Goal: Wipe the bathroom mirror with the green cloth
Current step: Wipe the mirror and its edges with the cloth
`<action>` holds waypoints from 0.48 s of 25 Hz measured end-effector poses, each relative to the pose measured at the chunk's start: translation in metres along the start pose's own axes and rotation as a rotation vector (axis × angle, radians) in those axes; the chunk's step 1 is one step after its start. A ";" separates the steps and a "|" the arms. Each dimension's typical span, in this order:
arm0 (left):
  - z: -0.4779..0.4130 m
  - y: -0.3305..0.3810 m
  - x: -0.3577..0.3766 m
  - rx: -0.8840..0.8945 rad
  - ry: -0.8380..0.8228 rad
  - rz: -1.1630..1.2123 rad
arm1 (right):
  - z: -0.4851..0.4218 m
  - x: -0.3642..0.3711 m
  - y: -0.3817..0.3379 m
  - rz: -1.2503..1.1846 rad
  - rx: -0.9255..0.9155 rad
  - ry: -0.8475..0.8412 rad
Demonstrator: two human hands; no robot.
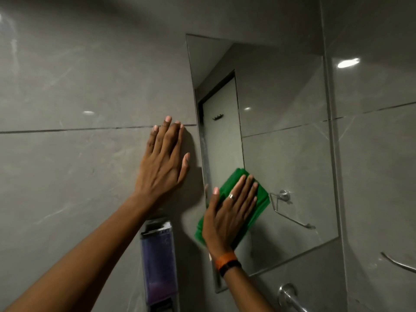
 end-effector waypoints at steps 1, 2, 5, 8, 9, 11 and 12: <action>0.000 -0.002 -0.001 -0.011 0.004 0.005 | -0.017 0.000 -0.019 -0.009 -0.024 0.007; -0.001 -0.004 -0.002 -0.021 0.012 0.009 | -0.035 0.000 -0.039 -0.024 -0.043 0.013; -0.009 -0.017 -0.008 -0.024 0.050 -0.002 | -0.096 -0.002 -0.101 -0.103 -0.097 0.027; -0.023 -0.030 -0.014 -0.033 0.083 -0.028 | -0.163 -0.005 -0.170 -0.174 -0.171 0.004; -0.026 -0.032 -0.015 -0.040 0.078 -0.033 | -0.183 -0.007 -0.190 -0.187 -0.193 -0.026; -0.029 -0.034 -0.016 -0.048 0.049 -0.042 | -0.211 -0.009 -0.214 -0.219 -0.251 -0.117; -0.029 -0.034 -0.016 -0.047 0.031 -0.048 | -0.220 -0.010 -0.217 -0.256 -0.293 -0.168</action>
Point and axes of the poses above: each hand's wrist, its own z-axis away from the middle knuckle, its own x-axis out of the palm, y = z × x, the point moved 5 cm from there along -z, towards the middle knuckle, and after that the axes turned 4 degrees about x, right-handed, at the moved point
